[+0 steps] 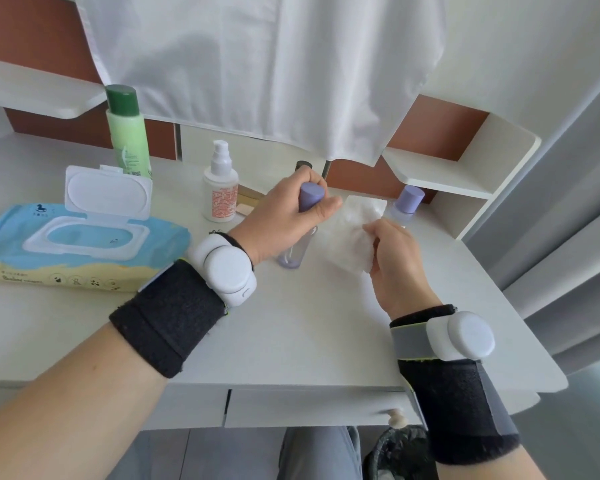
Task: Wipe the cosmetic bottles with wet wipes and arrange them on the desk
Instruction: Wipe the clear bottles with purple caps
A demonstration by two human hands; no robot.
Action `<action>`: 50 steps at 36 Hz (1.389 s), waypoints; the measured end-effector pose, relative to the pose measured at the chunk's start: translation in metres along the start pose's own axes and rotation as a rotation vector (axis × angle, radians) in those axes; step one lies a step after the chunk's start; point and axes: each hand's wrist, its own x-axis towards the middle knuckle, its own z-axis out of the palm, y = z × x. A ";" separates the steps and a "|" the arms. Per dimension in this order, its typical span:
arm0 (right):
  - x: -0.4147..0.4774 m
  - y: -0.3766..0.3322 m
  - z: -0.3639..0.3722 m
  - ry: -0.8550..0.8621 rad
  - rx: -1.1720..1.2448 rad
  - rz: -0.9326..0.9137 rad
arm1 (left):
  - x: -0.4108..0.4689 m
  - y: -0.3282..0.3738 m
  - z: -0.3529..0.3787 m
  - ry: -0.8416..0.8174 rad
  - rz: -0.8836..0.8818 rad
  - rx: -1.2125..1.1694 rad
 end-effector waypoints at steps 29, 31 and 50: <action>0.003 0.001 -0.006 -0.304 0.267 0.159 | 0.004 0.004 -0.022 0.197 -0.074 -0.060; 0.005 0.002 -0.006 -0.266 0.196 0.114 | 0.004 0.005 -0.024 0.252 -0.074 -0.085; -0.006 0.006 0.006 -0.165 -0.206 -0.327 | 0.001 0.008 -0.022 0.035 -0.316 -0.266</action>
